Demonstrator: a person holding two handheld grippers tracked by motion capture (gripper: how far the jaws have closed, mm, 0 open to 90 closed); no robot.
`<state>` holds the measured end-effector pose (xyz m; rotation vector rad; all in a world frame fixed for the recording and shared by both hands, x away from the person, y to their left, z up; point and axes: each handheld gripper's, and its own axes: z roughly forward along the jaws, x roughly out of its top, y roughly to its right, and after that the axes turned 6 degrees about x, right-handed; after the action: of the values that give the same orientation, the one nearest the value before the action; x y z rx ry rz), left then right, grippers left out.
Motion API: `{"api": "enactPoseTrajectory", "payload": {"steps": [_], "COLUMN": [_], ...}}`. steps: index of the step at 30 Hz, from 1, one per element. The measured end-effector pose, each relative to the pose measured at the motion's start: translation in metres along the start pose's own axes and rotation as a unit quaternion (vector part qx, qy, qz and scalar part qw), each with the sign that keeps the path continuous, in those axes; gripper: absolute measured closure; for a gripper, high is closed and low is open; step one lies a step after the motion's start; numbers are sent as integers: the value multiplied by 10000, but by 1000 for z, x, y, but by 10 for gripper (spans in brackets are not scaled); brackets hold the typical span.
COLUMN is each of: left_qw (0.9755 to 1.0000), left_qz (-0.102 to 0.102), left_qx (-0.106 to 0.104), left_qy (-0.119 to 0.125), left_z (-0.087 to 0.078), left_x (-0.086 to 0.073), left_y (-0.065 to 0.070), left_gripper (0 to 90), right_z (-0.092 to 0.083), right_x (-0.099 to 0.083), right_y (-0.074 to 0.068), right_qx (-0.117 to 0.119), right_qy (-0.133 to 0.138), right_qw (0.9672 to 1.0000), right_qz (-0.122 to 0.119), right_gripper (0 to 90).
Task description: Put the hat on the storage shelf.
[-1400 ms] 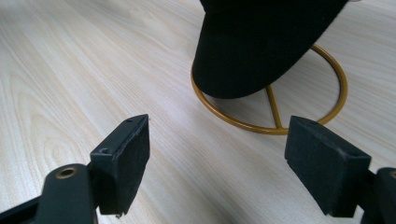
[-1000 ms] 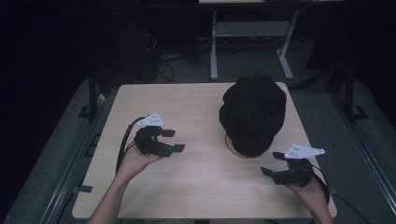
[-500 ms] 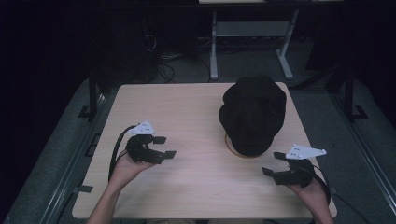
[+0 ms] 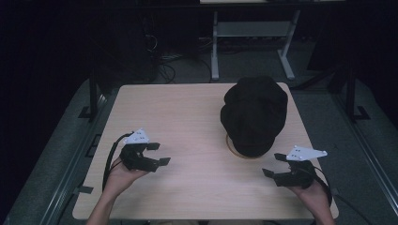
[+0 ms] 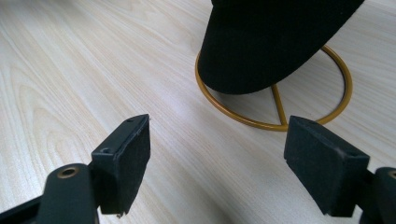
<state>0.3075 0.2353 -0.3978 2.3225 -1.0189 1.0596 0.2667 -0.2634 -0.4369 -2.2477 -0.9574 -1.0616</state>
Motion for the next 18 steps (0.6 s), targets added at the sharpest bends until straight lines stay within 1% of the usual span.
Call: {"api": "enactPoseTrajectory", "payload": {"steps": [3, 4, 5, 9, 11, 14, 15, 17, 18], "left_qw": [10000, 10000, 10000, 9998, 9998, 9998, 9998, 9996, 9995], "left_qz": [-11, 24, 24, -6, -71, -60, -60, -125, -122], "left_qx": [30, 85, 85, 163, 120, 162, 162, 150, 136], "left_qy": [-3, 18, 18, 70, 112, 121, 121, 207, 247], "left_z": [-2, -5, -5, -8, -9, -9, -9, -10, -10], "left_x": [-4, -7, -7, -16, -21, -29, -29, -31, -33], "left_y": [0, 0, 0, 1, 2, 4, 4, 5, 5], "left_gripper": [245, 245, 245, 245, 245, 246, 246, 246, 246], "right_z": [0, 1, 1, 1, 1, -1, -1, -2, -2], "right_x": [0, 0, 0, 0, 0, -1, -1, -1, -1], "right_y": [0, -1, -1, -1, -1, -3, -3, -4, -4], "right_qx": [8, 10, 10, 18, 19, 7, 7, 5, 12], "right_qy": [-1, -7, -7, -2, -16, 32, 32, 44, 49], "right_qw": [10000, 10000, 10000, 10000, 10000, 10000, 10000, 10000, 10000], "right_qz": [0, -1, -1, 1, -11, 25, 25, 10, 14], "right_gripper": [225, 225, 225, 225, 225, 225, 225, 234, 234]}}
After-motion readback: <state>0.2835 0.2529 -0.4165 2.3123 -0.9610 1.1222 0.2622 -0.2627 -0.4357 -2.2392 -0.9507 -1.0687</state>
